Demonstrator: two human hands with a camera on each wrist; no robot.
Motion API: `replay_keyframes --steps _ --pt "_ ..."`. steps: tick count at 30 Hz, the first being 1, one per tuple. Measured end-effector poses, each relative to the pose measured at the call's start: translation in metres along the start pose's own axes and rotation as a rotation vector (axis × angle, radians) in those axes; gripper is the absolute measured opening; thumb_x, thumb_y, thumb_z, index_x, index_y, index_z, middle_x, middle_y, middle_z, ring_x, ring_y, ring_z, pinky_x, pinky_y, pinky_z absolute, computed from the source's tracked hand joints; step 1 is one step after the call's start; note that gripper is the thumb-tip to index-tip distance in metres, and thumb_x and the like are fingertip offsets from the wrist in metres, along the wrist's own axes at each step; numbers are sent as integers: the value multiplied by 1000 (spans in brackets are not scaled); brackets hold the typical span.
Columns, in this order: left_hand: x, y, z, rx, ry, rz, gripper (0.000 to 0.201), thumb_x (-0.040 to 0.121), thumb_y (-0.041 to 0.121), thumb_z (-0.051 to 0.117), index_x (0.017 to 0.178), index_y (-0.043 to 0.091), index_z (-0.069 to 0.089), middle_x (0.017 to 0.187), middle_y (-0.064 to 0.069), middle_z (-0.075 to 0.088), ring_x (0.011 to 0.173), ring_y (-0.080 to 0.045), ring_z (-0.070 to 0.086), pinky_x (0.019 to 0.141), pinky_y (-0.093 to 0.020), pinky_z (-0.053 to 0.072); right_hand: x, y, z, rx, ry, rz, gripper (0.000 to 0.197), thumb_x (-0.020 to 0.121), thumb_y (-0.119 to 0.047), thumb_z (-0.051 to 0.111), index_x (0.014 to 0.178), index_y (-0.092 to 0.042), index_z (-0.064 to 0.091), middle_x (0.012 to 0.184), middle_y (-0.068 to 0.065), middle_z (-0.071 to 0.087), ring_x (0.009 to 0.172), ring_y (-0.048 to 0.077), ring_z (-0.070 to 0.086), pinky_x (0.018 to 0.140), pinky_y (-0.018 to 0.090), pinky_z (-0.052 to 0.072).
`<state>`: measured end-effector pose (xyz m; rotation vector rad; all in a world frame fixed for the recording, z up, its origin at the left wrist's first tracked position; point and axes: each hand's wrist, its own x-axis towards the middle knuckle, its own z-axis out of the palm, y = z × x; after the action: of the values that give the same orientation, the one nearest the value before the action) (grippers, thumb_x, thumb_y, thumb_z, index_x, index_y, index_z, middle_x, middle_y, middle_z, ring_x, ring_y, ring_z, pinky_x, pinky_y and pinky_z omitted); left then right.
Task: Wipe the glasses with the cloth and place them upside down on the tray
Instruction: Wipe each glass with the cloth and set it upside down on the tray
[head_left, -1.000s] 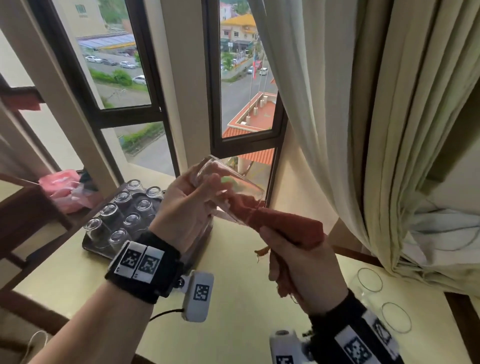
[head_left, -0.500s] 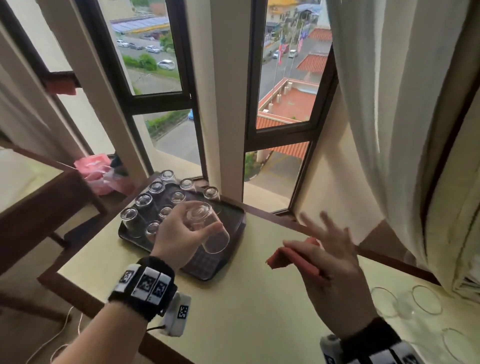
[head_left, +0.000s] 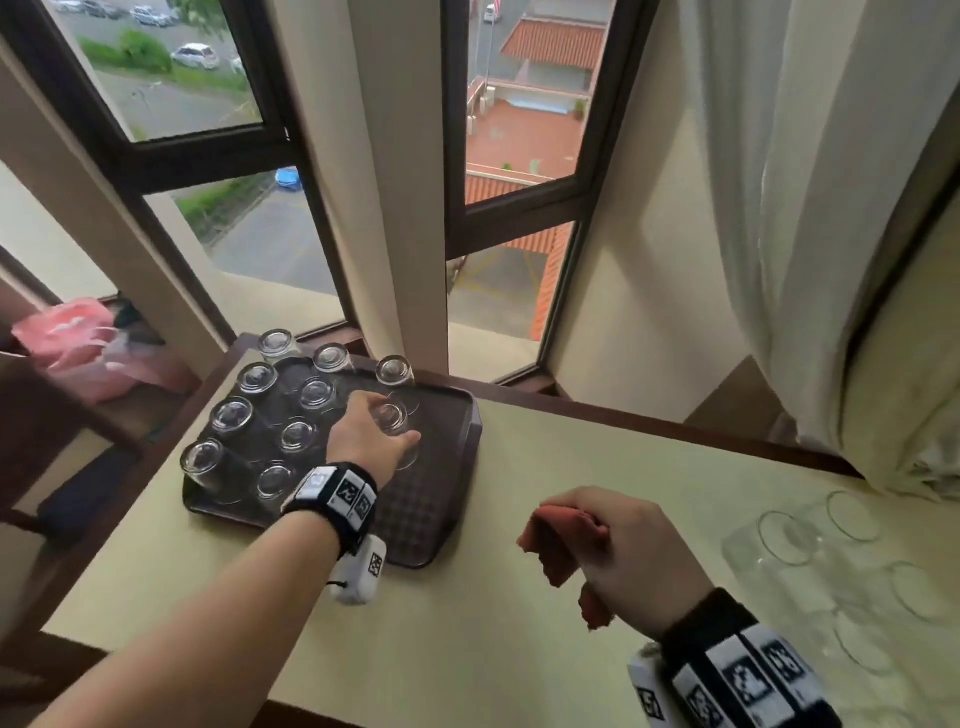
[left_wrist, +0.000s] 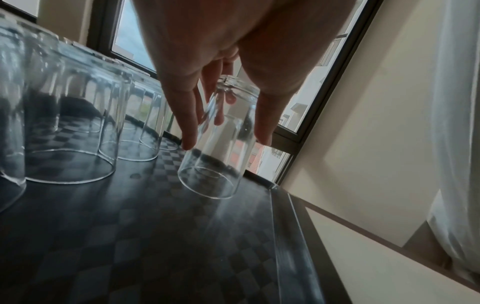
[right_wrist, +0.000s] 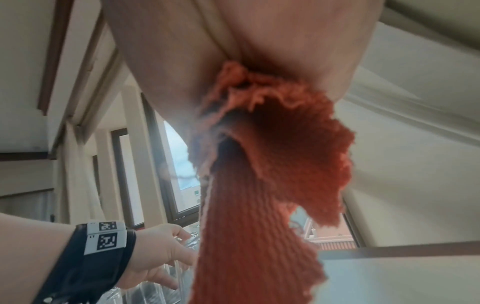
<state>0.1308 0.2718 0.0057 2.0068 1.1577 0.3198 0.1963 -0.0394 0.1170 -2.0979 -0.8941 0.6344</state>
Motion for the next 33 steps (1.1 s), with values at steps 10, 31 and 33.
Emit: replay_keyframes --steps 10,31,33 --pt "27 -26 24 9 -6 -32 63 83 21 92 134 16 55 129 -9 73 117 -29 68 102 -35 48 -18 0 21 329 78 303 30 104 -7 54 95 -20 80 79 14 75 74 35 76 44 62 56" --pt "50 -27 27 49 51 -25 83 78 26 96 147 17 51 140 -19 57 128 -39 61 114 -48 48 -58 21 9 404 206 345 24 107 -8 58 100 -20 78 90 13 79 79 37 78 48 66 58" --pt "35 -21 23 93 99 -42 92 76 34 97 151 15 47 145 -23 50 134 -43 54 118 -52 44 -69 25 2 437 253 344 23 107 -7 59 99 -20 77 92 13 80 80 38 78 49 67 57"
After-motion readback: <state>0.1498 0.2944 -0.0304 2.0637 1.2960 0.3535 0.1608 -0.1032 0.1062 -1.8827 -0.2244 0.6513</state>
